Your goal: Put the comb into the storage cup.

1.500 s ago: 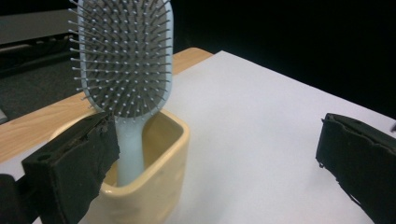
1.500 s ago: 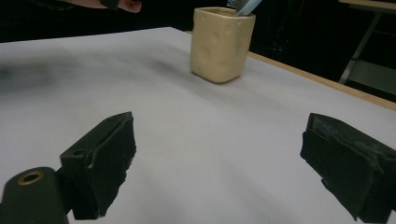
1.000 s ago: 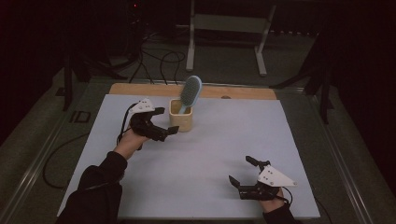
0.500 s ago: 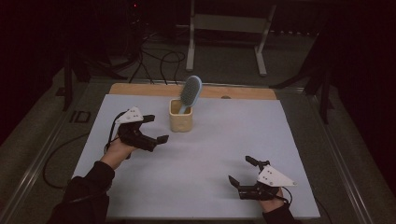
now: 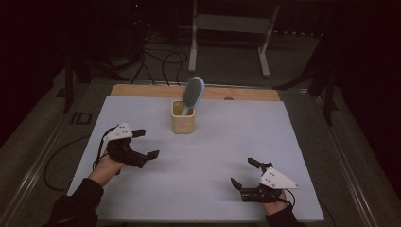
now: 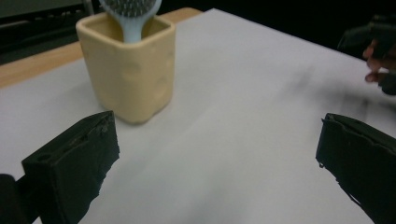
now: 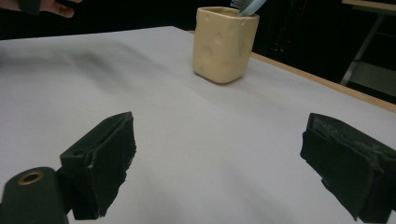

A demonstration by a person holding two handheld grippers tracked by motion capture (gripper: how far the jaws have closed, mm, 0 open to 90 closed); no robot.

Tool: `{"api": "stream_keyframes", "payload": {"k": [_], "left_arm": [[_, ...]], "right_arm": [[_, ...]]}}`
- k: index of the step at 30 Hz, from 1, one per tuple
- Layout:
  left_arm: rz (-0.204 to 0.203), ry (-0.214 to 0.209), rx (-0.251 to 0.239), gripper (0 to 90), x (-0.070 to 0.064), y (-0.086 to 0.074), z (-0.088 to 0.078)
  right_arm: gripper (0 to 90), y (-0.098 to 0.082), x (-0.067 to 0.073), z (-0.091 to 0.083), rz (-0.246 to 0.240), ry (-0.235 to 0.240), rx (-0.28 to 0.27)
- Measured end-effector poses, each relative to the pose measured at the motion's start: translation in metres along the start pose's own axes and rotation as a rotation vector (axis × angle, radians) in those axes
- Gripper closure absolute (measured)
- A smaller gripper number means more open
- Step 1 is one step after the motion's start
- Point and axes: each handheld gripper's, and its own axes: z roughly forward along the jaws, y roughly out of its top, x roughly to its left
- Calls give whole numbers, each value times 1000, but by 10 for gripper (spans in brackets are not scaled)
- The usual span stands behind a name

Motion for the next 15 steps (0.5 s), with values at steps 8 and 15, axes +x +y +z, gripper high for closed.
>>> {"api": "stream_keyframes", "payload": {"k": [8, 15], "left_arm": [[-13, 21, -20, 0, -9, -26, -20], [-21, 52, -26, 0, -15, -49, -36]], "right_arm": [[96, 0, 0, 1, -2, 0, 1], [96, 0, 0, 2, -5, 0, 2]]}}
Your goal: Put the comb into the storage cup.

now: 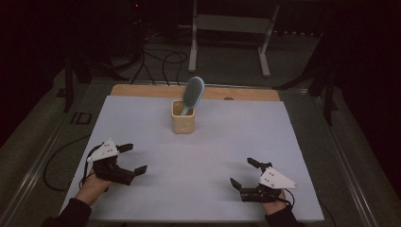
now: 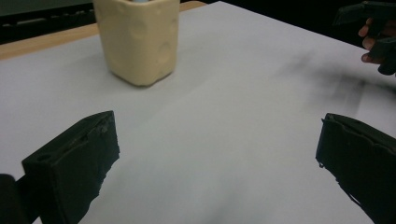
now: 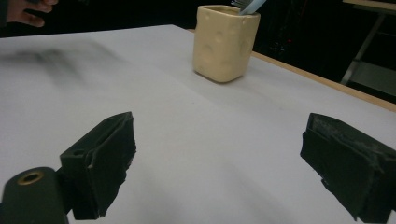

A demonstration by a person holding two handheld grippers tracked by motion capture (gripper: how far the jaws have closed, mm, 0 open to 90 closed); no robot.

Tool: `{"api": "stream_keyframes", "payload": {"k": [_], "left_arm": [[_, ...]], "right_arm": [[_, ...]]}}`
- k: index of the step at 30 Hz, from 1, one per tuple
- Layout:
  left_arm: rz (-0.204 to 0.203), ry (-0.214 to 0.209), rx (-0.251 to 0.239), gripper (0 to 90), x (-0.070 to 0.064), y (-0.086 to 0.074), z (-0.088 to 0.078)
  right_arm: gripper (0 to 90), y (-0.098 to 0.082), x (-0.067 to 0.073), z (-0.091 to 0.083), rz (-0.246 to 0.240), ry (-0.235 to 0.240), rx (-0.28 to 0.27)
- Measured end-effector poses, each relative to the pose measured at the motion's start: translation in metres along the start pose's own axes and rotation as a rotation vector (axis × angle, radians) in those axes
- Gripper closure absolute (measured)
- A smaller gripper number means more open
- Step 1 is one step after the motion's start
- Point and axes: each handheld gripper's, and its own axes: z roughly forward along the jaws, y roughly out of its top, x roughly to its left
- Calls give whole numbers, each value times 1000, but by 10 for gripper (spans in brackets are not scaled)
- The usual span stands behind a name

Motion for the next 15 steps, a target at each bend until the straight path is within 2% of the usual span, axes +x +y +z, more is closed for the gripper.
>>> {"api": "stream_keyframes", "payload": {"k": [2, 4, 10, 15], "left_arm": [[-9, 5, -1, 0, -1, -6, -4], [1, 17, 15, 0, -2, -12, -8], [-19, 38, 15, 0, -6, -27, -17], [-14, 58, 30, 0, -9, -39, -21]], "right_arm": [[96, 0, 0, 0, 1, -1, -2], [96, 0, 0, 0, 0, 1, 2], [96, 0, 0, 1, 2, 2, 5], [96, 0, 0, 1, -1, 2, 4]]}}
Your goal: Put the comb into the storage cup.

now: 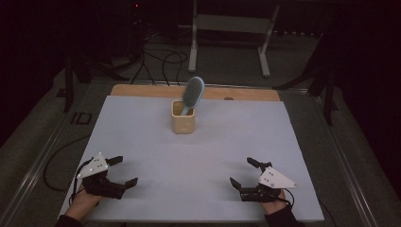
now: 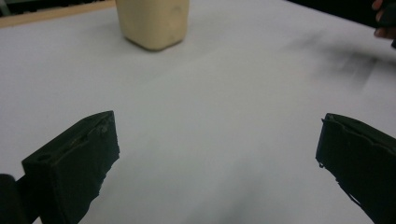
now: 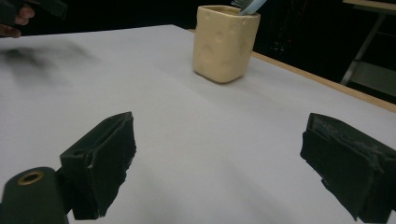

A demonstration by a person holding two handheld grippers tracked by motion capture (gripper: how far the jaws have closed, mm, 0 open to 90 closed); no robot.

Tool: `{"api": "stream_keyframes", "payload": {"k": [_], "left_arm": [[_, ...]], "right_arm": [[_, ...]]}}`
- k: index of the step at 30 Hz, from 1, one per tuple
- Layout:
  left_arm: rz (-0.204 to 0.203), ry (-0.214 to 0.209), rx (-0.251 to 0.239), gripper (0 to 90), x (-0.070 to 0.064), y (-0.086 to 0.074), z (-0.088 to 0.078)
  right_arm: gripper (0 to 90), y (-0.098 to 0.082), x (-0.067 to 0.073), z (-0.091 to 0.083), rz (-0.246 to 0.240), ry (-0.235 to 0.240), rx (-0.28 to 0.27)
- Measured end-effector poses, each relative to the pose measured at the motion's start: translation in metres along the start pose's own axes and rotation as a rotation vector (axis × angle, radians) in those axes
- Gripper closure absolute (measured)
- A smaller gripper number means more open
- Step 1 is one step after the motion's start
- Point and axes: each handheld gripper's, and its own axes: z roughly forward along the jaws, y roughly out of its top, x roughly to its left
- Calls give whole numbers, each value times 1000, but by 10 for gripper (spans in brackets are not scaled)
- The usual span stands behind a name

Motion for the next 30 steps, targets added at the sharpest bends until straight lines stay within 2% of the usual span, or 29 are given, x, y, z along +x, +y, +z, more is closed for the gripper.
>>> {"api": "stream_keyframes", "payload": {"k": [10, 13, 14, 17, 23, 25, 26, 30], "left_arm": [[-44, 26, 6, 0, 0, -20, -11], [-43, 57, 1, 0, 0, -25, -14], [-53, 64, -1, 0, 0, -27, -15], [-42, 86, 9, 0, 0, -29, -16], [-44, 101, 25, 0, 0, -31, -11], [-33, 118, 28, 0, -1, -33, -8], [-15, 125, 36, 0, -4, -33, -6], [-16, 111, 27, 0, -5, -32, -6]], "right_arm": [[96, 0, 0, 1, -1, -1, 0], [96, 0, 0, 1, -2, 0, -1], [96, 0, 0, 1, -2, 0, -1], [96, 0, -1, 0, 0, 1, -2], [96, 0, -1, 1, -1, 7, -2], [96, 0, 0, 1, -1, 7, -1], [96, 0, -1, 1, -1, 7, -4], [96, 0, -1, 2, 2, 9, -2]]}}
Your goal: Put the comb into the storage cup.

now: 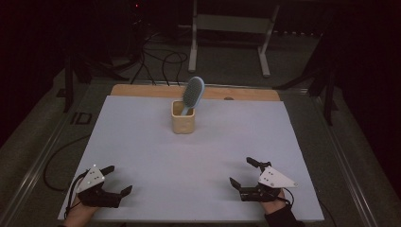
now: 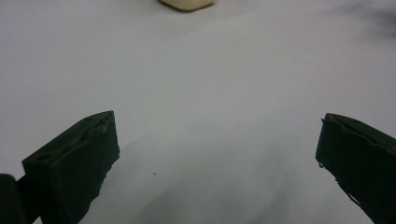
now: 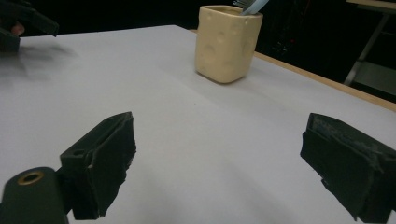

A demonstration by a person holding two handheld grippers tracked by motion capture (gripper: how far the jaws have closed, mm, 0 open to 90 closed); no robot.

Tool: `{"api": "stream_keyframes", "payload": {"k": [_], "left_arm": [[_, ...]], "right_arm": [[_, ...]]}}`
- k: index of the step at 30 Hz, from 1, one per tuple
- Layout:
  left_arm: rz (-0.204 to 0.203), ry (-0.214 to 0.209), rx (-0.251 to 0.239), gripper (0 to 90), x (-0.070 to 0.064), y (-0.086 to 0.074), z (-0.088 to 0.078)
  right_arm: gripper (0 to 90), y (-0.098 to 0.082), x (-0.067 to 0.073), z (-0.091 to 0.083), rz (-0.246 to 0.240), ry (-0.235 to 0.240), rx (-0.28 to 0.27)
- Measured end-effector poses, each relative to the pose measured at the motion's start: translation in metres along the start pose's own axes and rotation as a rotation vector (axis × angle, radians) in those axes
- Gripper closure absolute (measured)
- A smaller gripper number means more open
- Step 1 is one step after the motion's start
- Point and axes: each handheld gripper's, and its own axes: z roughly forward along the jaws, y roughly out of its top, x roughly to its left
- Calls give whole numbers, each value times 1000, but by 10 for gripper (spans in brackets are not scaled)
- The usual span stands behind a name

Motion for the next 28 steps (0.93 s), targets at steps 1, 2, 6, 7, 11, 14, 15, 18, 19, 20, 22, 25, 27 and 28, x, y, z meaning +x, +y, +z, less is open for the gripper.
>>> {"api": "stream_keyframes", "payload": {"k": [1, 2, 6, 7, 11, 14, 15, 18, 19, 20, 22, 25, 27, 28], "left_arm": [[-6, -5, -4, 0, 0, 0, -1], [-3, -4, -5, 0, 0, 0, -2], [-6, 0, -14, 0, 0, 1, -4], [-7, 2, -13, 0, 1, 0, -4], [-1, 9, -10, 0, 0, 1, -4], [0, 17, -7, 0, 0, 1, -4], [4, 18, -3, 0, 0, 1, -4], [5, 17, 3, 0, -1, 1, -3], [6, 15, 3, 0, -1, 1, -3], [10, 21, 1, 0, -1, 1, -4], [8, 20, -1, 0, -1, 1, -4], [10, 25, 2, 0, -1, 1, -5], [8, 22, 0, 0, -1, 1, -4], [7, 22, -1, 0, -1, 1, -4]], "right_arm": [[96, 0, 0, 0, 0, 2, 2], [96, 0, 0, 0, -1, 2, 1], [96, 0, 1, 1, -4, 5, 4], [96, 0, 0, 1, -4, 5, 4], [96, 0, 1, 2, -5, 6, 6], [96, 0, 0, 2, -5, 3, 9], [96, -1, 0, 2, -7, 3, 10], [96, 0, 0, 2, -3, 3, 8], [96, 0, 0, 2, -5, 4, 8], [96, 0, 1, 2, -5, 4, 10], [96, 0, 1, 2, -6, 5, 12], [96, 0, 1, 3, -4, 4, 12], [96, 0, 0, 2, -6, 4, 10], [96, 0, 0, 2, -5, 4, 8]]}}
